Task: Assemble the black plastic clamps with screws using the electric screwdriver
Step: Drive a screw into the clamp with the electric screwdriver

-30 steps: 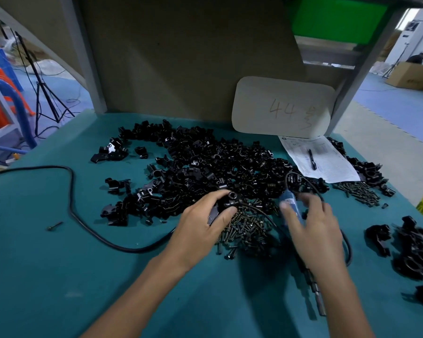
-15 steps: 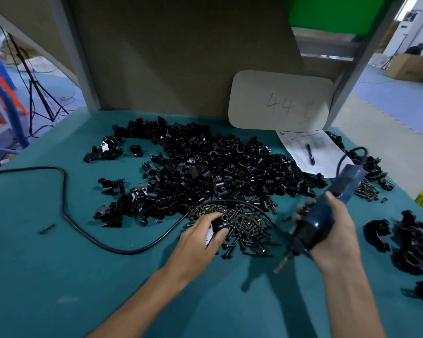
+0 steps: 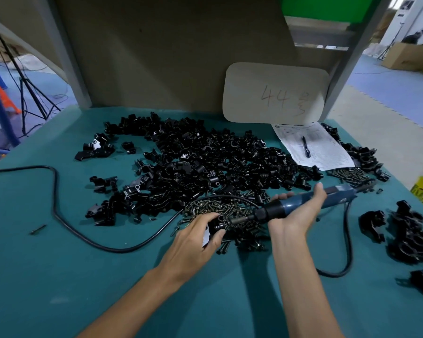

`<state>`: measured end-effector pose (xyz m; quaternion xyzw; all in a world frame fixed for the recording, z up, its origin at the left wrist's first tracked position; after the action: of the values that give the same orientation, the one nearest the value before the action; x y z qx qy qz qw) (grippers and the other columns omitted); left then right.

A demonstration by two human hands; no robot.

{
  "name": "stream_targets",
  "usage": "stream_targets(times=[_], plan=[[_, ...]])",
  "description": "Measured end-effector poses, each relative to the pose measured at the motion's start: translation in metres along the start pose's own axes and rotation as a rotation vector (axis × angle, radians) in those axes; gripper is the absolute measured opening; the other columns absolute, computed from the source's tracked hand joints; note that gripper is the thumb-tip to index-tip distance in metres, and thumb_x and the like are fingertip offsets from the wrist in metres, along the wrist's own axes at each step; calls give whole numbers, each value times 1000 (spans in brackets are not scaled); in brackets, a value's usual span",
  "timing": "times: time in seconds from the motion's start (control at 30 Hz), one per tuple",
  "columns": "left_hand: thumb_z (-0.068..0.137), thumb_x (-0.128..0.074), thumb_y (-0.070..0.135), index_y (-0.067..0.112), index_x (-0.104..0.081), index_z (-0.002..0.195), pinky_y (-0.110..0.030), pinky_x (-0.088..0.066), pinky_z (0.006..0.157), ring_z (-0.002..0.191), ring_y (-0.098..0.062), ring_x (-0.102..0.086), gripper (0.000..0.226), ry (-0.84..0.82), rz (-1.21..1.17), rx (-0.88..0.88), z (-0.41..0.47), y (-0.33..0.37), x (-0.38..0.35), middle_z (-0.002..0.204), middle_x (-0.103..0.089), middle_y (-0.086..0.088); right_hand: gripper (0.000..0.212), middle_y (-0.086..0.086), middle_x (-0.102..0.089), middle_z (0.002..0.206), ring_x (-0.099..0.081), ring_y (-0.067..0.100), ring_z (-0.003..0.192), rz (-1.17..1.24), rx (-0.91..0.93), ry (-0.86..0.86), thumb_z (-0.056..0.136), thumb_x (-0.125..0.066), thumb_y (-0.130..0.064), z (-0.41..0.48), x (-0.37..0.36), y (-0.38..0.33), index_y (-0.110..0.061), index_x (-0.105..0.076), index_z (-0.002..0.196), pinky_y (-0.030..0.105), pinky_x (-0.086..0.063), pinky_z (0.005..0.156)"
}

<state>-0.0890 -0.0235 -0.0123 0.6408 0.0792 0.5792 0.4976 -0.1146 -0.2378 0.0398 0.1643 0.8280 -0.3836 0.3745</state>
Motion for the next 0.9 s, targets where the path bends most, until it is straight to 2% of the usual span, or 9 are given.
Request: stream_targets(times=[0.07, 0.17, 0.3, 0.43, 0.6, 0.7, 0.77, 0.83, 0.9], plan=[[92, -35, 70, 31, -45, 144, 5, -30, 85, 106, 22, -41, 66, 10, -16, 9, -1, 1, 2, 125, -49, 26, 52, -1, -57, 68, -56, 15, 54, 1, -11, -7, 81, -79, -48, -2, -2, 5, -16, -53, 112, 27, -53, 56], [91, -34, 71, 29, -45, 145, 6, -27, 85, 109, 20, -37, 68, 20, -23, 6, -2, 0, 2, 128, -46, 26, 47, -1, -57, 64, -56, 14, 52, -3, -21, -44, 82, -78, -48, -2, -4, 9, -15, -53, 103, 27, -52, 54], [90, -32, 74, 33, -43, 145, -6, -29, 94, 116, 17, -35, 70, -1, -36, 5, -3, -2, 1, 136, -47, 24, 40, 0, -55, 67, -51, 13, 52, 31, -54, -134, 88, -70, -50, -1, -6, 13, -15, -51, 92, 27, -49, 53], [90, -32, 73, 29, -43, 145, 10, -23, 86, 110, 23, -30, 71, 14, -39, 2, -3, -2, 2, 130, -46, 22, 36, -1, -55, 63, -51, 13, 51, -13, -49, -87, 90, -68, -46, -2, -7, 17, -15, -51, 96, 26, -48, 51], [91, -30, 74, 32, -40, 145, -8, -32, 88, 109, 9, -42, 69, 19, -31, 14, -3, -3, 0, 130, -49, 20, 35, 0, -56, 61, -53, 14, 49, -71, 12, 37, 90, -71, -40, -5, -8, 15, -15, -53, 107, 28, -48, 50], [93, -32, 72, 35, -37, 144, -18, -36, 90, 110, 6, -43, 63, 16, -34, 30, -4, -6, -1, 127, -49, 20, 37, 1, -55, 64, -53, 15, 51, -101, 35, 50, 90, -70, -41, -8, -12, 16, -15, -53, 108, 29, -48, 51], [93, -33, 71, 39, -34, 142, -25, -42, 92, 114, -4, -50, 58, 5, -45, 49, -4, -7, -2, 128, -54, 15, 38, 2, -54, 67, -53, 16, 53, -117, 51, 49, 90, -70, -42, -8, -14, 18, -14, -53, 112, 31, -49, 52], [95, -34, 69, 39, -34, 141, -25, -42, 91, 115, -7, -51, 55, 2, -42, 54, -3, -7, -1, 127, -55, 12, 39, 2, -53, 67, -53, 17, 52, -130, 67, 51, 91, -69, -42, -8, -15, 19, -15, -54, 114, 31, -49, 53], [97, -36, 65, 36, -35, 141, -20, -37, 88, 111, -2, -48, 53, 15, -25, 40, -4, -5, -1, 125, -52, 16, 38, 2, -54, 65, -53, 17, 51, -137, 71, 57, 91, -68, -42, -7, -14, 19, -15, -55, 113, 31, -49, 53]])
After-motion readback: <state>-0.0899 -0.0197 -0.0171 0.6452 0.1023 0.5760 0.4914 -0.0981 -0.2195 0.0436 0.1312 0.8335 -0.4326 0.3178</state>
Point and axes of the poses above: each hand's wrist, its own z-axis towards the middle knuckle, its own x-axis out of the back of the hand, y = z × x, the point moved 2 cm from there along z, towards the middle knuckle
